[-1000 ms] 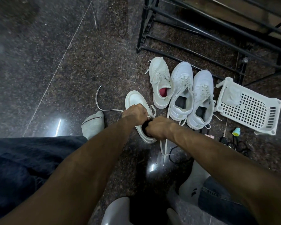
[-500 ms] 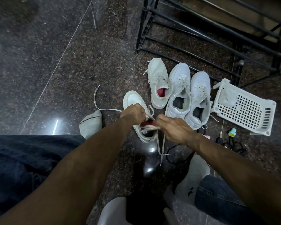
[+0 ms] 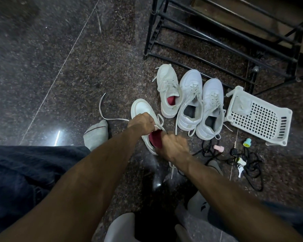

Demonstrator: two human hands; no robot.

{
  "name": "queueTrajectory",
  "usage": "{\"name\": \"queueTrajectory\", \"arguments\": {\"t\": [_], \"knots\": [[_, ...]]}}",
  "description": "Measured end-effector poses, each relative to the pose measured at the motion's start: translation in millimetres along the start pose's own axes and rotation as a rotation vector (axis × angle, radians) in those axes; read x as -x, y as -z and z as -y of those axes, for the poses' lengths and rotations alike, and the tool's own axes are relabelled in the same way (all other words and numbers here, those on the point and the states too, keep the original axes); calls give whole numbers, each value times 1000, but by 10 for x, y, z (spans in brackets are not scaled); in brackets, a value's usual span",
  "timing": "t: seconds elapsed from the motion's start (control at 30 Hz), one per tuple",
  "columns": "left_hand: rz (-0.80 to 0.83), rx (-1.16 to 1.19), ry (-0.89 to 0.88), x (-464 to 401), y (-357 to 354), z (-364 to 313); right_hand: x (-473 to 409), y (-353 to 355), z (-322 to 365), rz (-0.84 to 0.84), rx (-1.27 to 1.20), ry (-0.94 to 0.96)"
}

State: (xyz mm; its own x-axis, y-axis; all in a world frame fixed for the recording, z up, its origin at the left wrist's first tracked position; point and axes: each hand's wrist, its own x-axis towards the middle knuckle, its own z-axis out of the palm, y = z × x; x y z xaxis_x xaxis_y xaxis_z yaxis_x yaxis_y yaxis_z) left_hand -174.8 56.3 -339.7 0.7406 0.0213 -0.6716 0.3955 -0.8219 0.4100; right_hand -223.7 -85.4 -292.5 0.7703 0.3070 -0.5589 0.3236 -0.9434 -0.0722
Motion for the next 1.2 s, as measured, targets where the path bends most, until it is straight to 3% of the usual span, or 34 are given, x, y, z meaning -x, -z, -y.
{"name": "queueTrajectory", "arguments": {"t": [0.17, 0.57, 0.83, 1.2], "knots": [[-8, -16, -18, -25, -4, 4, 39, 138, 5, -4, -56, -110], [-21, 19, 29, -66, -39, 18, -141, 101, 219, 51, 168, -43], [-1, 39, 32, -82, -43, 29, -32, 232, 6, 125, -147, -222], [-4, 39, 29, -85, -42, 33, -33, 157, 123, -3, -183, -236]]}}
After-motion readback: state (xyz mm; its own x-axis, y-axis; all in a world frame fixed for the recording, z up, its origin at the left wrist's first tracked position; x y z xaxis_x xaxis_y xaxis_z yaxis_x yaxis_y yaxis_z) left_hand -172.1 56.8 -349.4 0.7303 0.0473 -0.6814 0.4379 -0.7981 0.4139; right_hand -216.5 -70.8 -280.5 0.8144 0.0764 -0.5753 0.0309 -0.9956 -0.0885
